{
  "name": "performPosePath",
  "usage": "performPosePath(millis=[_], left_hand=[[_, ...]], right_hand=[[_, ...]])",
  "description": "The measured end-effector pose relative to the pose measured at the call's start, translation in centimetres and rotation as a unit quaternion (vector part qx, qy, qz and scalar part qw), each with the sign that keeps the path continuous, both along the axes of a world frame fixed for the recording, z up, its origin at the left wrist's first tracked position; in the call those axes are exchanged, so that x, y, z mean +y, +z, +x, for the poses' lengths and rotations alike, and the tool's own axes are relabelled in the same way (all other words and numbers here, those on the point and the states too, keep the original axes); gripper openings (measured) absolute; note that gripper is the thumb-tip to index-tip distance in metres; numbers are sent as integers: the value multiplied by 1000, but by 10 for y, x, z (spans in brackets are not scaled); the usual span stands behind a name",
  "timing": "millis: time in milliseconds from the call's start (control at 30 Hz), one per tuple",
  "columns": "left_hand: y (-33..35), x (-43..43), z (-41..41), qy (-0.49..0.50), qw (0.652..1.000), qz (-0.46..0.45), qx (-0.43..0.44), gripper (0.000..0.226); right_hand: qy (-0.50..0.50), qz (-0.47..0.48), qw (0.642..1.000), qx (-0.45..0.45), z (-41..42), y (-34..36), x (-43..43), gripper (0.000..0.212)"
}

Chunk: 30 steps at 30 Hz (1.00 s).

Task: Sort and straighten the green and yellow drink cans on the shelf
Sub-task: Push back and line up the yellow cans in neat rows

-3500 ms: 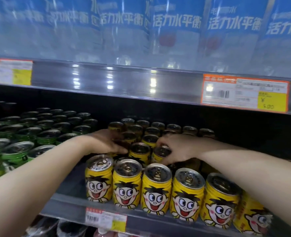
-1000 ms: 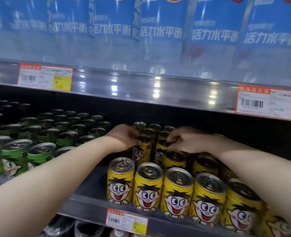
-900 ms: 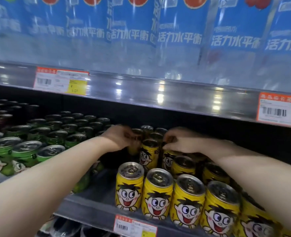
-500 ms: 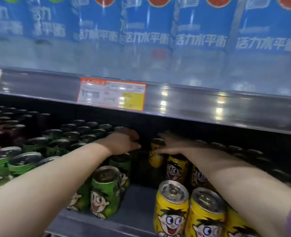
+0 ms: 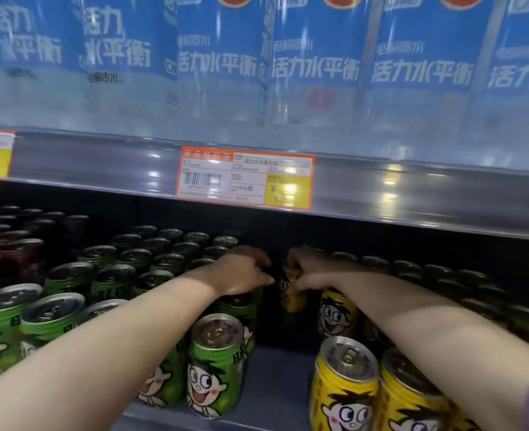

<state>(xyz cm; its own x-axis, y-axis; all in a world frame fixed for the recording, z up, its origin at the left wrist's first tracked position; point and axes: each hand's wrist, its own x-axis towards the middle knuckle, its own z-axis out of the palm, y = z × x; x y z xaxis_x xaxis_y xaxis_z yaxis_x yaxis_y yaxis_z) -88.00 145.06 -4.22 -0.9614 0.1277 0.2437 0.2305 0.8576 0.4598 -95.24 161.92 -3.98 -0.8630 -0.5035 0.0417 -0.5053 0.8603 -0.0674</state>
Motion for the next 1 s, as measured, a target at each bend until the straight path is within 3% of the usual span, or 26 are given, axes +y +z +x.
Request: performPosePath(millis=[233,433,533,867,1000], left_hand=[[-1,-2,1,0,1000,1,-3,47],[0,2,6,1,1000,-27,13,39],[4,5,5,9,999,-7,39,35],[8,48,4,-45,998,-4,37,32],[8,63,6,-96,995,-7,34,27]], right_hand=[[-1,29,999,-25,14,9,7,37],[34,-102,989,-106,38,17,12,79],[51,-132,982,-129,56,33,31,79],[33,9,983,-178,92,48,100,74],[25,64,989,-132,93,34,114,75]])
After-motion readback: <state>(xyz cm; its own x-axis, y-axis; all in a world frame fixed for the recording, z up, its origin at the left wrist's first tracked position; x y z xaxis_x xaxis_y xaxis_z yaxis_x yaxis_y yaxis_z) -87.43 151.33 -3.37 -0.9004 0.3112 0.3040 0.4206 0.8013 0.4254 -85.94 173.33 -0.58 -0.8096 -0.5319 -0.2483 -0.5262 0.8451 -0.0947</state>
